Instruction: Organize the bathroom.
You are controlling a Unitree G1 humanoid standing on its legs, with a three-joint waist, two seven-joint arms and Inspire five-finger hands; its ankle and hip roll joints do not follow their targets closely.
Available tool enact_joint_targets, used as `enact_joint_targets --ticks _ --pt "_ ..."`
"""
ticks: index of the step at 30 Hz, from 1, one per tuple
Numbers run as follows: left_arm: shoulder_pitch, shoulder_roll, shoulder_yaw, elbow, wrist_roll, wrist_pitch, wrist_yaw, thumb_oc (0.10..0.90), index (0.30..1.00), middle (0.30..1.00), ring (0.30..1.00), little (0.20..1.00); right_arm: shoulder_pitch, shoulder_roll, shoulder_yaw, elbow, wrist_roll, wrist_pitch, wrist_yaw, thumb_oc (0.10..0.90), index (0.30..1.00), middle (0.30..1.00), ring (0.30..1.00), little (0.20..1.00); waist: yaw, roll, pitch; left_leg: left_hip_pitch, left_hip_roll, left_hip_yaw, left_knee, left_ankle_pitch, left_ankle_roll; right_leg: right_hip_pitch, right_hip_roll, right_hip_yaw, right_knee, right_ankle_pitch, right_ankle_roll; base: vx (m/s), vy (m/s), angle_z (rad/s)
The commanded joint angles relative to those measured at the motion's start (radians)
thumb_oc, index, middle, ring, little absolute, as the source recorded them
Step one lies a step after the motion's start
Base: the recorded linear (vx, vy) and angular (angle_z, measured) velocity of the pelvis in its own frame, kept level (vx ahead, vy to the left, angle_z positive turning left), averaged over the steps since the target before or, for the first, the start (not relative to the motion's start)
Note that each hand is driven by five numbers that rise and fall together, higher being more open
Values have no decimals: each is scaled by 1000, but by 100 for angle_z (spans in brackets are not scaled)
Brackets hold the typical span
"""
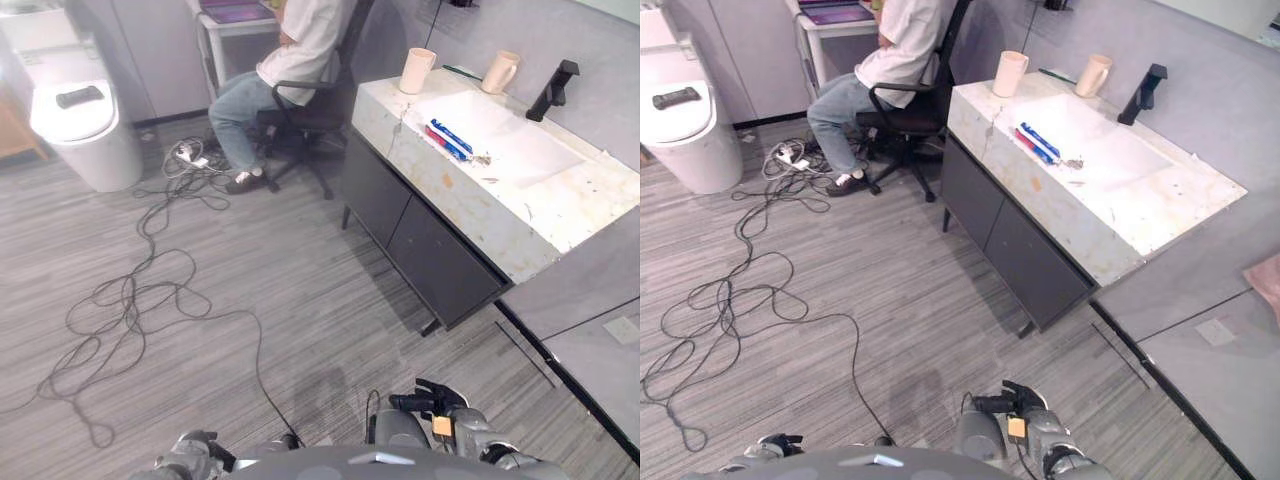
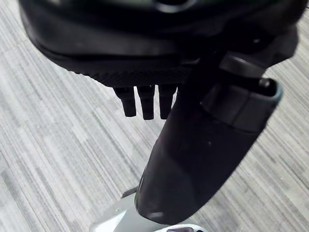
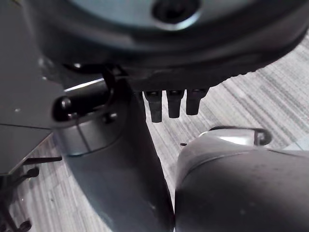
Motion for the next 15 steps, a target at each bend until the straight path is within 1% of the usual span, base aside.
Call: enact_joint_targets --ticks 1,2,4,5,6,7,8,9,10,11,12,13,14,15 --pt "-35 -1 -34 -20 12 -44 22 800 900 900 900 900 66 -31 76 69 -20 17 -15 800 900 900 900 900 -68 -52 -12 -38 -77 -170 101 -61 -59 10 73 -64 -390 243 25 396 97 0" --pt "-46 -5 -53 -26 -2 -45 30 800 900 900 900 900 74 -36 76 70 -25 15 -10 800 900 900 900 900 -84 -55 -11 -12 -95 -197 97 -80 -58 -15 96 -80 -455 295 26 362 93 10" --pt "-52 -7 -58 -28 -7 -49 32 800 900 900 900 900 78 -38 74 72 -25 18 -6 800 900 900 900 900 -91 -54 -10 3 -102 -210 95 -88 -55 -25 108 -80 -455 308 23 289 71 32" --pt "-68 -8 -60 -37 9 -45 24 800 900 900 900 900 86 -40 65 75 -10 29 -7 800 900 900 900 900 -105 -47 -17 36 -117 -247 69 -90 -41 -18 122 -56 -432 296 2 273 59 41" --pt "-69 -8 -61 -38 14 -43 22 800 900 900 900 900 87 -41 64 76 -7 30 -8 800 900 900 900 900 -107 -45 -21 41 -118 -255 68 -90 -41 -13 125 -53 -430 294 -2 326 76 66" --pt "-73 -13 -61 -38 24 -39 15 800 900 900 900 900 91 -41 58 79 -5 34 -10 800 900 900 900 900 -114 -40 -37 54 -122 -270 72 -96 -41 -2 130 -49 -418 284 -15 168 59 67" --pt "-74 -17 -62 -36 24 -40 10 800 900 900 900 900 93 -43 55 80 -7 36 -12 800 900 900 900 900 -119 -37 -45 61 -123 -269 80 -105 -44 4 131 -49 -409 273 -23 242 96 89" --pt "-76 -25 -62 -36 29 -44 5 800 900 900 900 900 96 -49 53 79 -9 40 -11 800 900 900 900 900 -131 -27 -56 71 -117 -247 123 -119 -58 23 136 -47 -401 247 -40 169 79 65" --pt "-76 -26 -63 -37 32 -46 5 800 900 900 900 900 96 -50 53 78 -9 42 -11 800 900 900 900 900 -135 -23 -58 72 -113 -239 146 -115 -65 28 138 -46 -401 241 -46 180 108 53" --pt "-83 -32 -67 -39 27 -51 4 800 900 900 900 900 94 -53 59 75 -7 50 -17 800 900 900 900 900 -149 -12 -66 47 -90 -200 299 -22 -116 58 142 -34 -409 217 -70 106 71 12" --pt "-84 -33 -68 -40 23 -53 5 800 900 900 900 900 93 -54 60 74 -6 50 -17 800 900 900 900 900 -150 -9 -66 39 -84 -194 321 -8 -125 65 144 -31 -411 214 -74 176 78 -3" --pt "-87 -39 -71 -44 9 -55 7 800 900 900 900 900 90 -56 68 67 1 53 -26 800 900 900 900 900 -145 -21 -62 -56 -57 -149 483 81 -169 114 129 8 -420 193 -89 140 26 -18" --pt "-87 -41 -69 -46 9 -53 8 800 900 900 900 900 88 -57 69 63 3 56 -28 800 900 900 900 900 -140 -27 -60 -88 -49 -143 526 91 -173 128 123 19 -423 189 -91 224 39 -31" --pt "-86 -48 -65 -51 11 -45 15 800 900 900 900 900 82 -58 73 54 16 61 -34 800 900 900 900 900 -118 -48 -55 -196 -35 -137 620 101 -172 168 100 51 -427 175 -94 183 48 -49"
